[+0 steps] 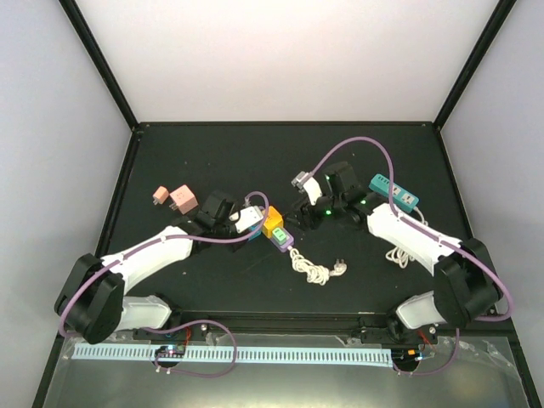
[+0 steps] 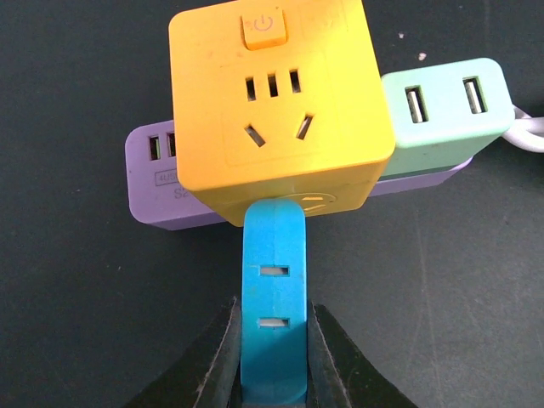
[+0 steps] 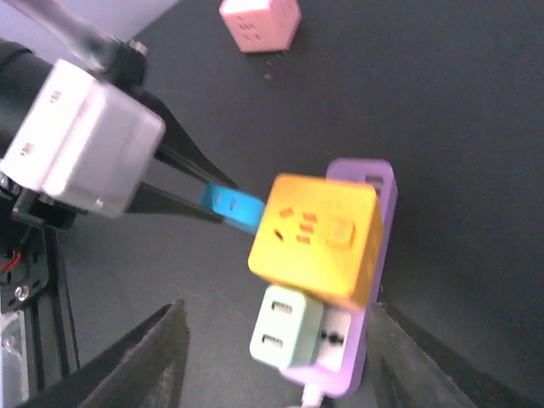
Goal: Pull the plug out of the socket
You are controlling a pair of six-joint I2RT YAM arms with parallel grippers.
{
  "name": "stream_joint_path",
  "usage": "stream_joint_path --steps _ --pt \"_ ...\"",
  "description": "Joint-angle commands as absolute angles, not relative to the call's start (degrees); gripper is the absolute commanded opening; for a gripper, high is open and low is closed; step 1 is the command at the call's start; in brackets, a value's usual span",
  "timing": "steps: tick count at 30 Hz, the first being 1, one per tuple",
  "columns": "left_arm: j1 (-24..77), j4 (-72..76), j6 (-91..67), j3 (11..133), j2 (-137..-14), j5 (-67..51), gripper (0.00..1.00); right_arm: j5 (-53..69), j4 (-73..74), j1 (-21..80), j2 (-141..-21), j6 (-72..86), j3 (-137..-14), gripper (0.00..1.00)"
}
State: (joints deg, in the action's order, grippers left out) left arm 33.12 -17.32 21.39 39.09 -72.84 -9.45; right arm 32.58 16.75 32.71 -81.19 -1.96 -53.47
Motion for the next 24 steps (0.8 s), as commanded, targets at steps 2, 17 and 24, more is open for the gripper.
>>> stream_joint_path --steps 2,17,24 --pt "33.87 -19.25 23.95 39.01 -72.01 -13.70 0.01 40.46 15.03 33.30 -87.16 4.33 -58.55 0.47" --pt "33.91 -19.23 23.29 39.13 -73.03 -12.93 0.01 42.79 15.20 39.01 -100.07 8.23 -66.09 0.14" --pt "33.94 -19.16 23.20 38.78 -73.04 -12.90 0.01 43.33 13.70 38.84 -104.16 8.14 -68.26 0.04"
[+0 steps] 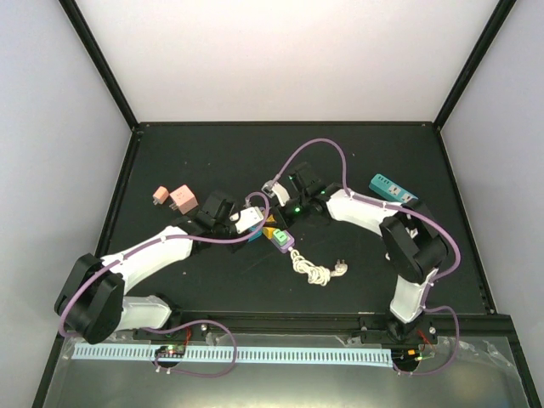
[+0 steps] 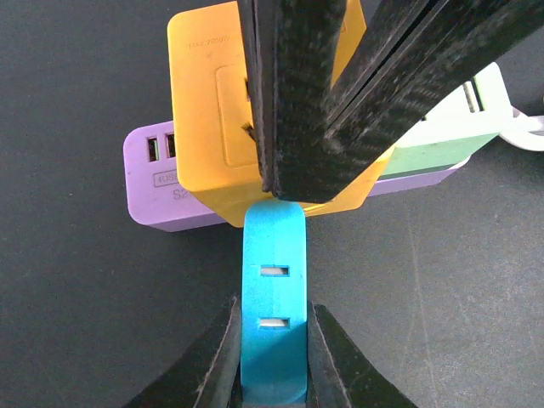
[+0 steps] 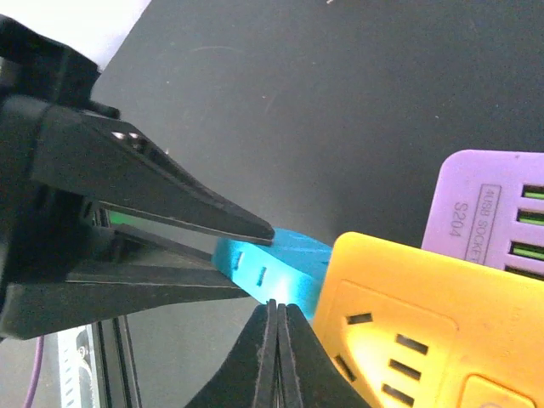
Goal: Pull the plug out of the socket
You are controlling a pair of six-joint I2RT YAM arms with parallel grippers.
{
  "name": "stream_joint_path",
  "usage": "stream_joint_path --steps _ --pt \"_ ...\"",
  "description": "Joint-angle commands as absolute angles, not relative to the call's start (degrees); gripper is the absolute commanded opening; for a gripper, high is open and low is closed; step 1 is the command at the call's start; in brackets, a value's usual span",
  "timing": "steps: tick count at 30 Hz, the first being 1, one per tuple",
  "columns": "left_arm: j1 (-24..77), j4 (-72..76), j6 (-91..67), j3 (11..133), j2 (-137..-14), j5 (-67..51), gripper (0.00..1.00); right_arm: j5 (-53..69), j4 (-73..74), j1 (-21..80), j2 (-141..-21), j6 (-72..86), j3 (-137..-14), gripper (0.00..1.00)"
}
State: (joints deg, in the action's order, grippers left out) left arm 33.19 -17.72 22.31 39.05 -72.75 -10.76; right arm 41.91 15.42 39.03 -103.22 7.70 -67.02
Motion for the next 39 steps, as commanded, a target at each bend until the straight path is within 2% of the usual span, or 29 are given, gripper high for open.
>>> stream_joint_path --steps 1,13,39 --pt "33.93 -19.15 23.20 38.72 -73.04 -12.87 0.02 43.96 13.34 38.88 -104.37 8.58 -68.19 0.03" --pt "33.92 -18.96 23.47 38.54 -73.04 -13.10 0.02 52.38 8.07 34.26 -106.85 14.19 -65.48 0.02" --pt "33.96 -21.77 24.97 37.38 -71.61 -10.47 0.02 43.67 11.77 33.76 -108.77 9.14 -61.29 0.01"
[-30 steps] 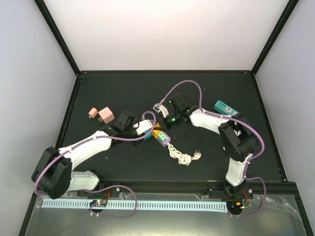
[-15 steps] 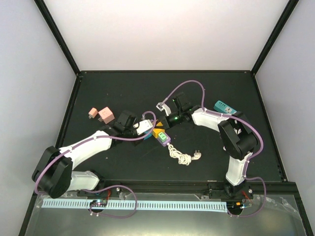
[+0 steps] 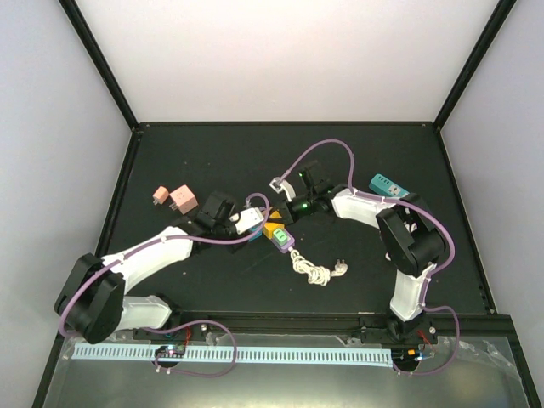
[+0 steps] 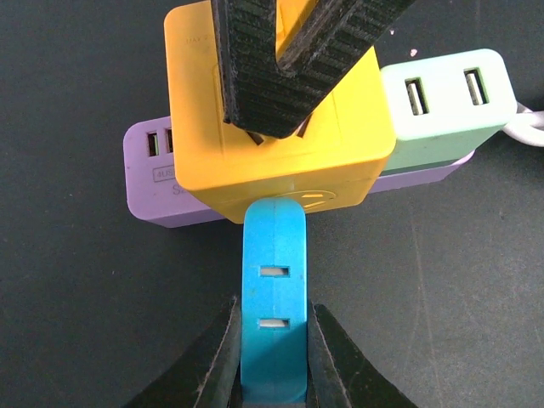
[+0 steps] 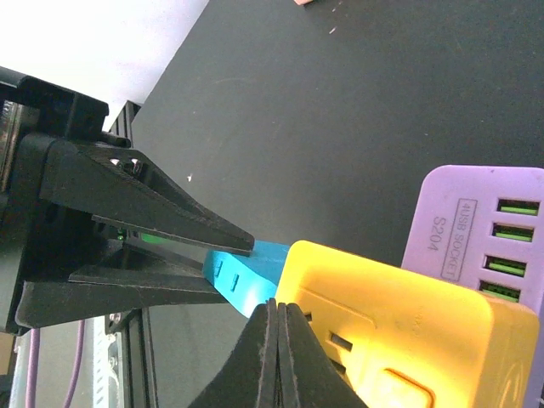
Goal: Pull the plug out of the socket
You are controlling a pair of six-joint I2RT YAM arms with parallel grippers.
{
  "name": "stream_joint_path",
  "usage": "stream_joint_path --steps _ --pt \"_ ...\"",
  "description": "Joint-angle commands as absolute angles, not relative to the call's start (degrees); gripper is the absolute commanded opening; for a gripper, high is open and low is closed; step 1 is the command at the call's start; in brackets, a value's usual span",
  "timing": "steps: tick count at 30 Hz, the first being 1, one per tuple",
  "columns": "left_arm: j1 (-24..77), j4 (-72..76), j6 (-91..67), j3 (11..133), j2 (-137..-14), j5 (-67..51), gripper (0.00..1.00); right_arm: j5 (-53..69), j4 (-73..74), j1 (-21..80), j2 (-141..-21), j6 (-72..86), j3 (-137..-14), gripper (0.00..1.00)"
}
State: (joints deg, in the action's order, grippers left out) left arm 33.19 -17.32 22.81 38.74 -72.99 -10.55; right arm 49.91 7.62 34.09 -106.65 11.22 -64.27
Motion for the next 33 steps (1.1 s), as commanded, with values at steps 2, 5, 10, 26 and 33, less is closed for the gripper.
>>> stream_joint_path --steps 2,5,10,26,33 --pt "33.88 -22.29 25.13 37.21 -71.17 -10.44 0.02 43.07 11.78 33.62 -109.17 8.69 -61.13 0.01" --pt "33.84 -22.89 25.34 36.48 -70.12 -10.39 0.01 41.97 12.02 33.17 -109.87 8.06 -60.94 0.01" --pt "33.87 -23.08 26.16 35.59 -68.49 -9.86 0.01 40.75 12.56 31.91 -110.64 7.51 -60.56 0.01" --pt "33.92 -22.02 25.64 36.47 -70.20 -10.25 0.02 39.94 12.87 32.26 -101.95 3.98 -61.07 0.21" --pt "33.84 -21.71 25.32 36.47 -70.14 -10.42 0.02 31.48 16.84 35.82 -95.63 2.37 -63.22 0.98"
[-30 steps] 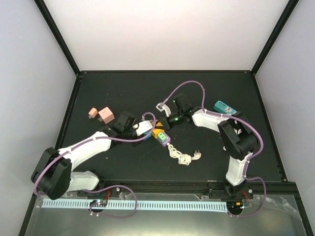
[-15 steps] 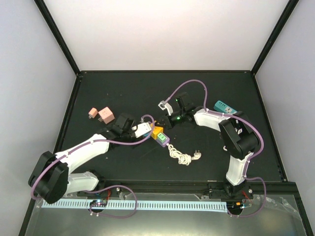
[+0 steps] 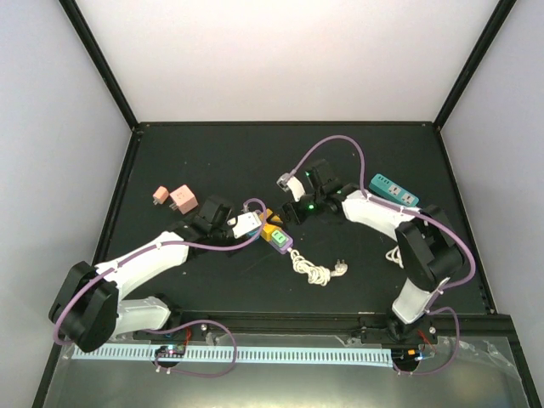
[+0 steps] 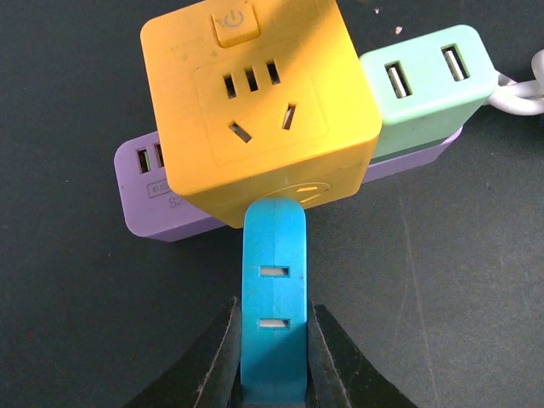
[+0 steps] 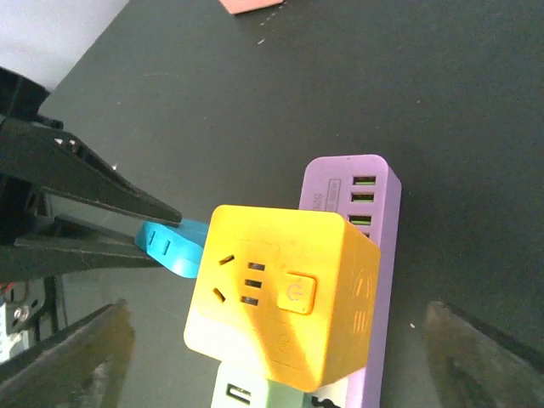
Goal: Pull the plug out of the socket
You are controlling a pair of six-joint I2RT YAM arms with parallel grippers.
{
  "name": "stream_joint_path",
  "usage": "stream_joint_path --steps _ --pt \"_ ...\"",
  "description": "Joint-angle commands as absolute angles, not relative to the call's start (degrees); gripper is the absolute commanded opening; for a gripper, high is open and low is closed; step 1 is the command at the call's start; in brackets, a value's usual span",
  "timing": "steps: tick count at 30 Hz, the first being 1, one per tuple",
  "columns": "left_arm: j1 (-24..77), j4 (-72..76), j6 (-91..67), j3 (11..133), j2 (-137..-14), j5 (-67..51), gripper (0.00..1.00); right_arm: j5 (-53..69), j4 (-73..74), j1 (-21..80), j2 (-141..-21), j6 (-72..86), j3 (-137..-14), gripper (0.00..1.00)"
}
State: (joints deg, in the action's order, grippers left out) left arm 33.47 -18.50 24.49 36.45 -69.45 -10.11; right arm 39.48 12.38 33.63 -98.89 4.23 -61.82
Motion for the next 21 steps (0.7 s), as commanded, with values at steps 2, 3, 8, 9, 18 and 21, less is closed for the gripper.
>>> stream_joint_path --steps 2,3,8,9,18,21 --pt "33.86 -21.54 25.16 36.56 -70.18 -10.68 0.02 25.51 16.24 37.87 -94.68 1.73 -61.94 1.00" --pt "33.88 -21.46 25.18 36.56 -70.14 -10.73 0.02 23.32 15.30 38.73 -94.34 1.23 -60.70 1.00" --pt "33.91 -21.53 25.20 36.69 -70.40 -10.56 0.01 18.90 11.97 42.53 -95.01 -1.24 -58.03 1.00" --pt "33.90 -21.43 25.22 36.74 -70.40 -10.55 0.02 18.40 11.56 43.15 -95.43 -1.41 -58.16 0.99" --pt "33.85 -21.36 25.05 36.67 -70.31 -10.67 0.02 14.66 8.20 44.02 -98.12 -0.72 -59.33 0.89" --pt "33.91 -21.18 24.70 36.74 -70.66 -10.77 0.02 13.37 7.16 44.19 -99.33 -0.70 -60.00 0.84"
